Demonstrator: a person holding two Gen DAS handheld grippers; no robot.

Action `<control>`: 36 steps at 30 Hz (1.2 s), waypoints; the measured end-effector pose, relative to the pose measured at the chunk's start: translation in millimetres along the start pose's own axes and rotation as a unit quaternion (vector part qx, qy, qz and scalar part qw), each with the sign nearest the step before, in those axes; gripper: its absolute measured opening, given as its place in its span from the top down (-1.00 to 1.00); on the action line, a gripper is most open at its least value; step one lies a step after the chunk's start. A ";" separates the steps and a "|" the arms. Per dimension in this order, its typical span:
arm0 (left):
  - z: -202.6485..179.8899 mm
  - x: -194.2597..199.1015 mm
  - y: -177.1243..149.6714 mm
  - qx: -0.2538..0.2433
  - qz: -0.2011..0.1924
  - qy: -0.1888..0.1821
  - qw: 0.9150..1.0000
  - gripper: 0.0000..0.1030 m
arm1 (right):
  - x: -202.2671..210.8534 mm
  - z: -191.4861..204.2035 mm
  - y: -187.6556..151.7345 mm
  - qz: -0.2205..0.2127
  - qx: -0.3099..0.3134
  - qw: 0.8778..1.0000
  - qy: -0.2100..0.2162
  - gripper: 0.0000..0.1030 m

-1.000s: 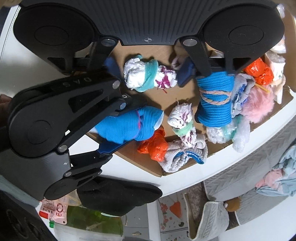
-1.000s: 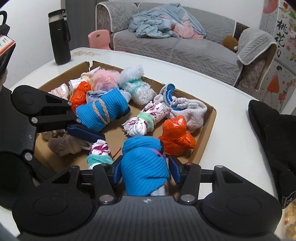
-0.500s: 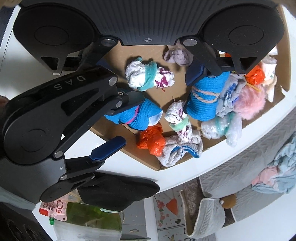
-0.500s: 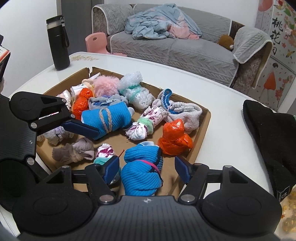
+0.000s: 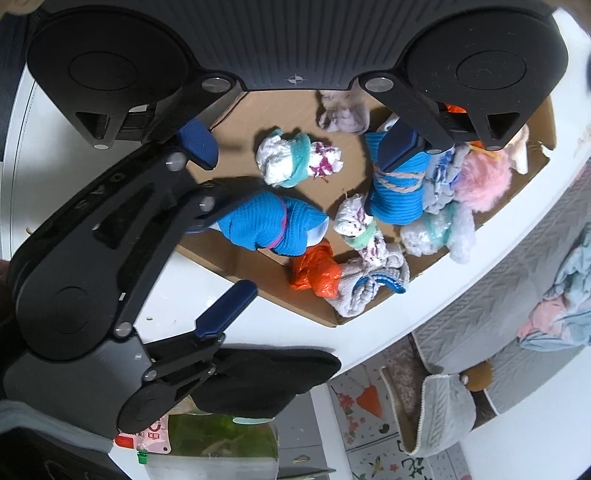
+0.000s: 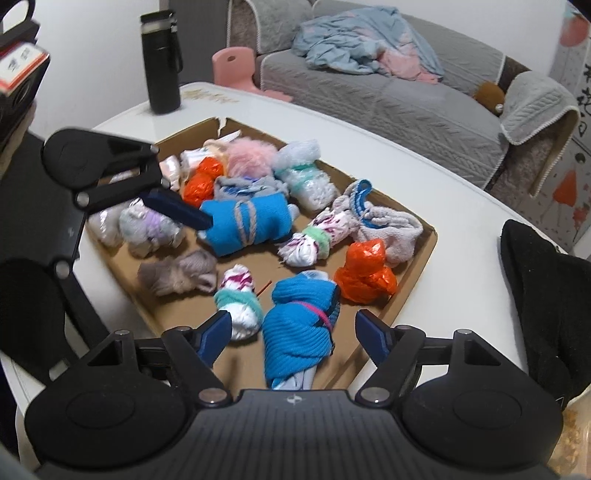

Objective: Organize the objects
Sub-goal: 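Carry both sock rolls into the tray and open both grippers to release them, then withdraw both grippers up and away from the filled tray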

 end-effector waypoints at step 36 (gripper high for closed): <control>80.6 147.8 -43.1 0.233 -0.032 0.240 0.942 -0.99 | 37.2 58.2 26.1 -0.049 -0.149 0.985 -0.071 -0.99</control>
Point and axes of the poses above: each gripper's, at about its wrist camera, not at the fingertips, and x roughly against the way its jaws point, z to its left, y to its top, the point moved 10 cm from there along -x, roughly the way its jaws point, and after that the axes turned 15 degrees about -z, right-handed, at the moved point
